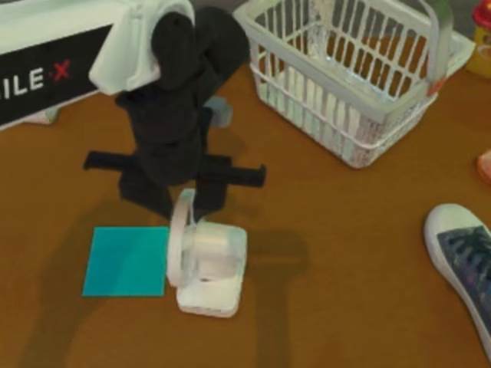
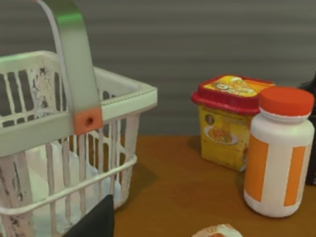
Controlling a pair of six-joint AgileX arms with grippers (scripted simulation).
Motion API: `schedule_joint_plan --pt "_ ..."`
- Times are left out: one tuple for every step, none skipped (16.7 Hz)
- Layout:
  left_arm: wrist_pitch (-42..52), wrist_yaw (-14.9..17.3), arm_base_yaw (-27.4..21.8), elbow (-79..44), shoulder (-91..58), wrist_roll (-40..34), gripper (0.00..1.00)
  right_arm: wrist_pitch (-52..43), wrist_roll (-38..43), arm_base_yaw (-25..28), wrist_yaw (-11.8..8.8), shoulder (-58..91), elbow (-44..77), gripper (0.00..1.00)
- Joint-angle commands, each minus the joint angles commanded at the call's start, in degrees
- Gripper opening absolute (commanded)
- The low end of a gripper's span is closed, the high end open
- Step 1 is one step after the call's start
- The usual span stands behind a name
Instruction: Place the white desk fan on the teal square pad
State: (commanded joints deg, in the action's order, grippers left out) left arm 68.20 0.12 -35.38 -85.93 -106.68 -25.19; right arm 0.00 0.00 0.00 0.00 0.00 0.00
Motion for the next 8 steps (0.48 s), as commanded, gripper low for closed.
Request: schedule_joint_plan --pt "1.4 0.0 0.1 -1.4 0.0 -0.1 0.0 0.0 0.0 0.0 0.0 0.0 0.0 1.0" --pt "3.0 0.0 0.3 -3.0 0.1 -0.1 0.0 0.0 0.0 0.0 0.0 0.0 0.0 1.0" --pt "4.9 0.0 0.5 -4.8 0.2 -0.1 0.0 0.0 0.0 0.0 0.0 0.0 0.0 1.0" --pt "6.9 0.0 0.6 -6.6 0.2 -0.1 0.0 0.0 0.0 0.0 0.0 0.0 0.0 1.0" --pt "8.6 0.0 0.8 -8.1 0.3 -0.1 0.0 0.0 0.0 0.0 0.0 0.0 0.0 1.0" --pt "9.7 0.0 0.9 -9.2 0.4 -0.1 0.0 0.0 0.0 0.0 0.0 0.0 0.0 1.0" --pt "10.2 0.0 1.0 -9.7 0.5 -0.1 0.0 0.0 0.0 0.0 0.0 0.0 0.0 1.0" --pt "10.2 0.0 1.0 -9.7 0.5 -0.1 0.0 0.0 0.0 0.0 0.0 0.0 0.0 1.0"
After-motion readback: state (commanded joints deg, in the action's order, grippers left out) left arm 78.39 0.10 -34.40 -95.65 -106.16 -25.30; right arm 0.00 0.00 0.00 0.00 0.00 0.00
